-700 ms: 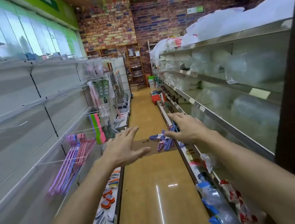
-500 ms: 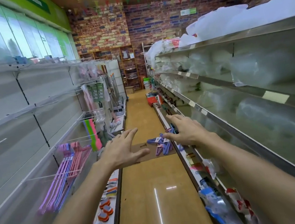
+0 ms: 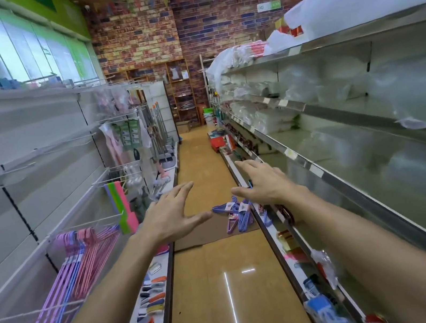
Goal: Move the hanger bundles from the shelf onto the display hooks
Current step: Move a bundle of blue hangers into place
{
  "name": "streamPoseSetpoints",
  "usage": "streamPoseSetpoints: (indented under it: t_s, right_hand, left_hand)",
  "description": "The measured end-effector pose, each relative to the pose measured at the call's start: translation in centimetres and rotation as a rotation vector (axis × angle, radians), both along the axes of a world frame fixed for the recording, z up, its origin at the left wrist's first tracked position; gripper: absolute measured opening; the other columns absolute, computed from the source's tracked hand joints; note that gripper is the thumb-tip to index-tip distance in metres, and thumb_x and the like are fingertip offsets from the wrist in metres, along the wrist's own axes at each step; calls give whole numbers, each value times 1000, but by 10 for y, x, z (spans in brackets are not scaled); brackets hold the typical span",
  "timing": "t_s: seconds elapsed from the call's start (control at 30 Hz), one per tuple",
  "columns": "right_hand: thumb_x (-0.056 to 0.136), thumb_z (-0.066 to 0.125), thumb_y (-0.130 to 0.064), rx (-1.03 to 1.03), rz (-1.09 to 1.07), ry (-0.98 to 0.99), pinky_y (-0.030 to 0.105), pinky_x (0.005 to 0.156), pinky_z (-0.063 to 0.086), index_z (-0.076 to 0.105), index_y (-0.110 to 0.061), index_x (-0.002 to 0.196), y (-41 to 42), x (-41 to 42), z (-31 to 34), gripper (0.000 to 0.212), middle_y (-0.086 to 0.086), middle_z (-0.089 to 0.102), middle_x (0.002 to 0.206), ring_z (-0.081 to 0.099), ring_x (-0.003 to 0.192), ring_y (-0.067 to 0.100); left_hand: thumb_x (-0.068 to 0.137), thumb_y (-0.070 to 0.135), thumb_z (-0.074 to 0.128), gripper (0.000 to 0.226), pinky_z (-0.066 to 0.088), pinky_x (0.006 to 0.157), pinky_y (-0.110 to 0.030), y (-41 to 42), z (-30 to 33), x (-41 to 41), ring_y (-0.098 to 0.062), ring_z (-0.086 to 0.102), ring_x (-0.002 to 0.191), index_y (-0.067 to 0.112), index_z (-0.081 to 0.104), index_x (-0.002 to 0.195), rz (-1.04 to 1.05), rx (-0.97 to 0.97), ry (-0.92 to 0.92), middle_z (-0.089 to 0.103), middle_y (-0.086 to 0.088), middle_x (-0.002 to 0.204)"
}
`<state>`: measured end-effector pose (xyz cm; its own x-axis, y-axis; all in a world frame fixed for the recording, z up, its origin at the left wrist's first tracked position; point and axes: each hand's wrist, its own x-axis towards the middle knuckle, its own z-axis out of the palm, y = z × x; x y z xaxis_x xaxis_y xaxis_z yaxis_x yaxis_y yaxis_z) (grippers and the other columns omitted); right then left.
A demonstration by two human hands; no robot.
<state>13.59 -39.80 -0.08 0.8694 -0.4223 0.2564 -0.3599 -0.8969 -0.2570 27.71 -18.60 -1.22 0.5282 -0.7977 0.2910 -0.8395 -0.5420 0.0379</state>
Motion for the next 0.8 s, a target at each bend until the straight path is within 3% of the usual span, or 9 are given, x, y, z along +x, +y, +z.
streamPoseSetpoints:
  t_s: [0.2, 0.4, 0.8]
  right_hand:
    - [90, 49, -64, 4, 49, -3, 52, 116, 27, 16, -28, 157, -80, 101, 17, 83, -3, 24, 162, 29, 145, 25]
    - [91, 49, -64, -9, 101, 1, 46, 116, 26, 16, -28, 157, -138, 198, 24, 82, -2, 20, 163, 25, 146, 25]
    - [89, 49, -67, -8, 58, 8, 50, 115, 28, 17, -29, 156, -240, 387, 1, 83, -4, 24, 162, 28, 145, 25]
  left_hand:
    - [63, 101, 19, 114, 41, 107, -48, -75, 4, 88, -15, 40, 139, 34, 17, 155, 5, -18, 0, 29, 8, 160]
    - [67, 97, 25, 108, 46, 101, -47, -129, 9, 180, -15, 48, 130, 36, 15, 155, 54, -29, 8, 29, 9, 160]
    - [74, 88, 39, 101, 39, 108, -50, -230, 4, 366, -20, 37, 141, 33, 17, 155, 18, -7, 28, 28, 6, 160]
